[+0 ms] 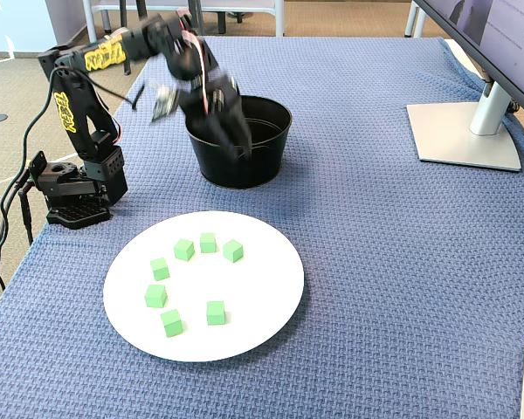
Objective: Pick up the green cubes from the white plate and place them in the black recipient
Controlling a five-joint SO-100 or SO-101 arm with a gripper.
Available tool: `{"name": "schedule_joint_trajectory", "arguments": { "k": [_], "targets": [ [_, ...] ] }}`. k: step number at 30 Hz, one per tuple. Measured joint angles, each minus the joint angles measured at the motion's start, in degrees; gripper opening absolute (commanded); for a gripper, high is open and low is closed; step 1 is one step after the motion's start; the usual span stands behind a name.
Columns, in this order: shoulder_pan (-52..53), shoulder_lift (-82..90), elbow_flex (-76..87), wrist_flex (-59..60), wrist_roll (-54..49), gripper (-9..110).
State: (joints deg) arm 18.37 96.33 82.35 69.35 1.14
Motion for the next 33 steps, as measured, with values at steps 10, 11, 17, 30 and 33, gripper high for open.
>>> {"name": "schedule_joint_trajectory", "arguments": {
  "k": [10, 11, 17, 30, 33],
  "targets": [
    [12.04, -15.12, 1.32, -8.17, 1.76, 4],
    [12.22, -15.64, 1.32, -8.17, 2.72, 6],
    [12.04, -16.35, 1.32, -7.47, 7.65, 6],
    [4.83, -20.65, 2.29, -7.47, 17.4, 7],
    [4.31, -22.06, 2.29, -7.47, 18.37, 8]
  ]
}}
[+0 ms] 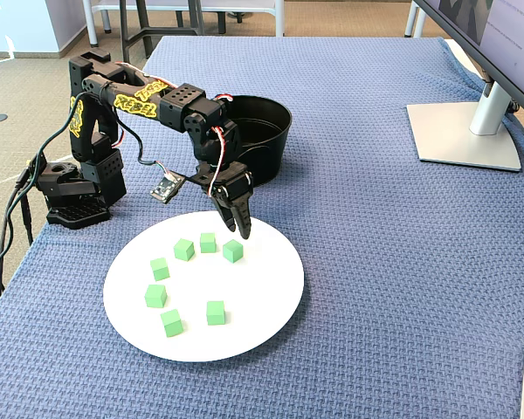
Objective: Pick up the green cubes from the white plate and place them in the black recipient
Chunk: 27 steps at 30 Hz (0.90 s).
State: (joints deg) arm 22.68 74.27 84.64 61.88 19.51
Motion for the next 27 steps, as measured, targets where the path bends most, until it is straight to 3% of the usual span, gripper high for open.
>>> {"name": "schedule_joint_trajectory", "arguments": {
  "k": [27],
  "targets": [
    [1.14, -7.38, -1.41, 0.0, -4.75, 8]
  ]
}}
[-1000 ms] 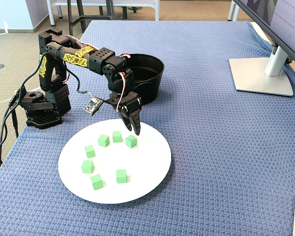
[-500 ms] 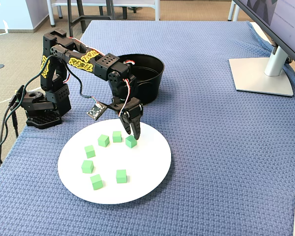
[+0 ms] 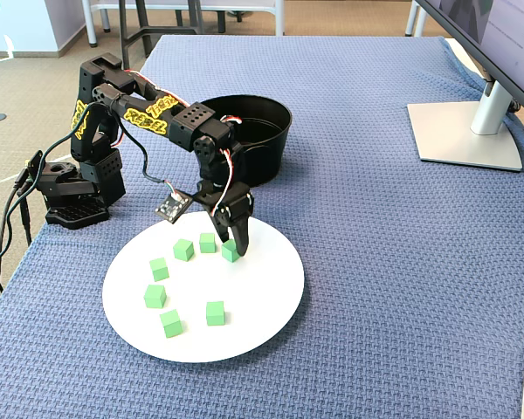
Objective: Pick up the green cubes from the white plate and place them in the black recipient
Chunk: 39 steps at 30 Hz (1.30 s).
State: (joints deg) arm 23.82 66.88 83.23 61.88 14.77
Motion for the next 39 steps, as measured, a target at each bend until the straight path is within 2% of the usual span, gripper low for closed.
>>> {"name": "schedule_joint_trajectory", "arguments": {
  "k": [8, 19, 26, 31, 39],
  "targets": [
    [-0.09, -0.18, -0.09, 0.0, -1.49, 0],
    [0.26, 0.88, -0.09, -0.53, -1.85, 0],
    [1.32, 20.48, 4.57, 0.09, -1.32, 0],
    [-5.98, 37.53, 11.51, 0.09, -1.32, 0],
    [-27.16, 55.99, 24.52, -5.45, -0.09, 0]
  ]
}}
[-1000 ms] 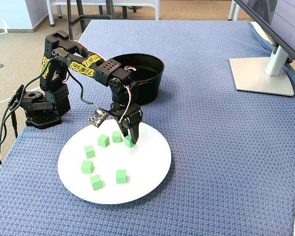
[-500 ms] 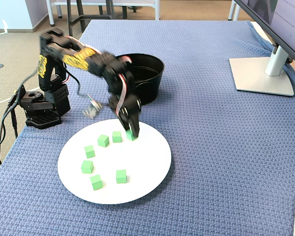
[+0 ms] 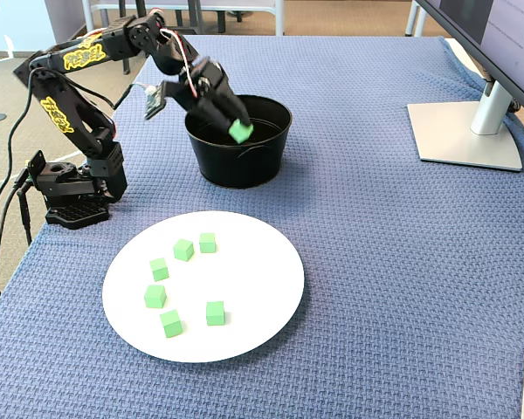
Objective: Pick up the green cubes from the white plate and place them in the black recipient
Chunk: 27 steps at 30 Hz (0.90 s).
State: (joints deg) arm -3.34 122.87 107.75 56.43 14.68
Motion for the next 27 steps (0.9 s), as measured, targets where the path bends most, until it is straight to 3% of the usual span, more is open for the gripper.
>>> {"name": "schedule_joint_trajectory", "arguments": {
  "k": [5, 11, 14, 21, 27],
  "targets": [
    [-13.71, -0.53, 5.98, -5.1, 1.05, 0],
    [-22.15, -10.55, 7.21, -10.63, 2.02, 0],
    [-23.29, -15.21, 7.21, -11.87, 2.99, 1],
    [-23.12, -15.73, 7.21, -11.95, 3.16, 18],
    [-23.12, -12.22, 5.98, -8.35, 3.16, 15]
  ]
}}
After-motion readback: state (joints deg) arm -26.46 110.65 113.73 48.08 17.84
